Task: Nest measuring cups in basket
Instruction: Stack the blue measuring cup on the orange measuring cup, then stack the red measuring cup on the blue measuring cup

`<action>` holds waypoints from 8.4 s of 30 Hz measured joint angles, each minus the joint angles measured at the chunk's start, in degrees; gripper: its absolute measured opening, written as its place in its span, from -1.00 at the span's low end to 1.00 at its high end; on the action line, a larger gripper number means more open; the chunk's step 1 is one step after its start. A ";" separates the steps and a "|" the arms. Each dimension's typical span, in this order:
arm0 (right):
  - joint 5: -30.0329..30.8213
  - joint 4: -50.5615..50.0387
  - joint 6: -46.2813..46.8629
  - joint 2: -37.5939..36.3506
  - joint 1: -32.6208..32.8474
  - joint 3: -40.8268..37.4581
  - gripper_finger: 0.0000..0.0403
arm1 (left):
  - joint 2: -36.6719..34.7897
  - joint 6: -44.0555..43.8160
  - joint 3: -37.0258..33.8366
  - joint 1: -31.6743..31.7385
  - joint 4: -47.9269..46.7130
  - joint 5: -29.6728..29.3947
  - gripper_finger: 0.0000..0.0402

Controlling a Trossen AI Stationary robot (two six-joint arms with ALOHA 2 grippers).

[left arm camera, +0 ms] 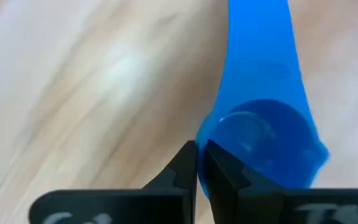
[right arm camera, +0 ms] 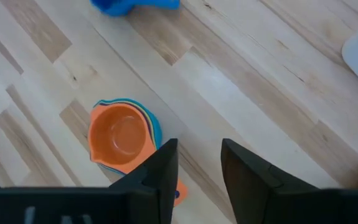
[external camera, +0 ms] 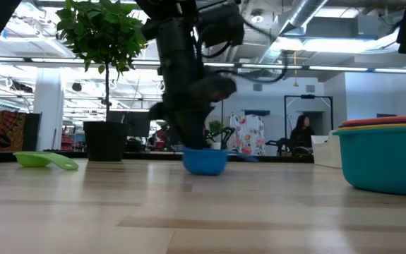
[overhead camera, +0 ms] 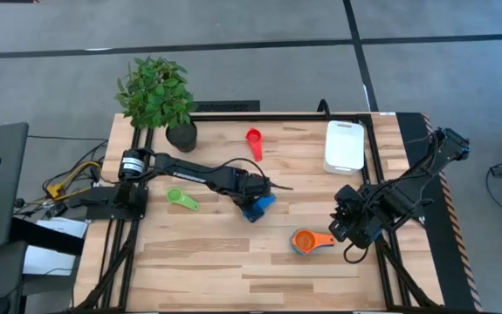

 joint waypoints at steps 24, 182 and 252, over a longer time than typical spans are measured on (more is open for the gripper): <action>0.09 -0.62 1.24 -8.85 0.53 -0.04 -0.41 | 13.96 20.76 34.20 -6.15 14.98 2.27 -1.00; -8.29 3.22 -6.23 -15.16 -17.62 -0.04 -0.38 | 21.90 20.74 51.03 26.41 -20.66 6.16 -0.99; 1.49 -12.01 -6.40 -26.84 -3.37 0.00 -0.38 | 28.02 -34.80 49.24 -13.52 -3.90 -6.58 -0.97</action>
